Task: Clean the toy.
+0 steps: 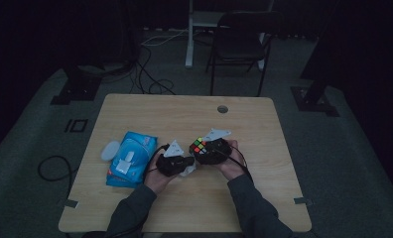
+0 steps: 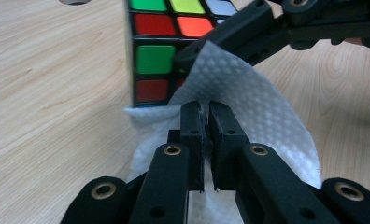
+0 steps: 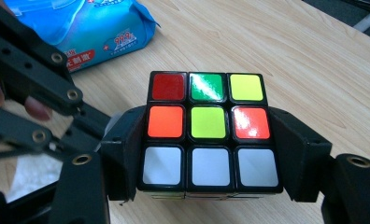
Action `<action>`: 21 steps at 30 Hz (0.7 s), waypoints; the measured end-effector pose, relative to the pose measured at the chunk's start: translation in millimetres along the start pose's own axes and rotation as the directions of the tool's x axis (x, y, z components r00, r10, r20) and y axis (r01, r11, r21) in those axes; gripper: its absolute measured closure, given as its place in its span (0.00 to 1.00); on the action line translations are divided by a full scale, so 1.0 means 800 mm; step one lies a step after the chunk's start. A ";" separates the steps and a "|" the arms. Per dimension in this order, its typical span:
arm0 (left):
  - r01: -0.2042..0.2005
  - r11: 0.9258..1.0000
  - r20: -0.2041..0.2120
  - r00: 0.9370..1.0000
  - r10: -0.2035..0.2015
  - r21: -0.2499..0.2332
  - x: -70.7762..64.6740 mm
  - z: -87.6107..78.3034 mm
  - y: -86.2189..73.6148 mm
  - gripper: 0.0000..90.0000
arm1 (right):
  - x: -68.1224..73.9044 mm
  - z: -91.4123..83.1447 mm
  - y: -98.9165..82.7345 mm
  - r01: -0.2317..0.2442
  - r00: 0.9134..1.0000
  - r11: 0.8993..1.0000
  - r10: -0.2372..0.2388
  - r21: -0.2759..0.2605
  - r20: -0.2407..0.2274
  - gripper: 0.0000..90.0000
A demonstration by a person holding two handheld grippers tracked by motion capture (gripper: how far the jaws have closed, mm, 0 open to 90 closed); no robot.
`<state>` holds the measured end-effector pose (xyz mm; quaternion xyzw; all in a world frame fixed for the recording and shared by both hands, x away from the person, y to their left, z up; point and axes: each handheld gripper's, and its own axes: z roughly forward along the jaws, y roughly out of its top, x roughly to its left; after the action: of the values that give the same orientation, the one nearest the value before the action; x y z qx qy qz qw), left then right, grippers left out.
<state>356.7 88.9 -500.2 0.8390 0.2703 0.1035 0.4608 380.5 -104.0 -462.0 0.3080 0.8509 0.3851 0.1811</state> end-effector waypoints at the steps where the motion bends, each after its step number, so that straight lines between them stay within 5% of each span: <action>1: 0.002 1.000 -0.001 1.000 -0.002 -0.001 -0.001 0.001 0.000 0.96 | 0.001 0.001 0.000 -0.003 1.000 1.000 0.003 0.003 0.002 0.38; 21: -0.027 0.999 0.019 0.999 0.027 -0.023 -0.022 0.019 0.006 0.96 | -0.006 0.001 0.000 -0.085 0.996 0.996 0.085 -0.004 0.031 0.38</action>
<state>350.4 66.7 -503.2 0.8383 0.2533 0.1044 0.4713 384.8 -106.5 -462.3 0.3495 0.8337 0.3886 0.1783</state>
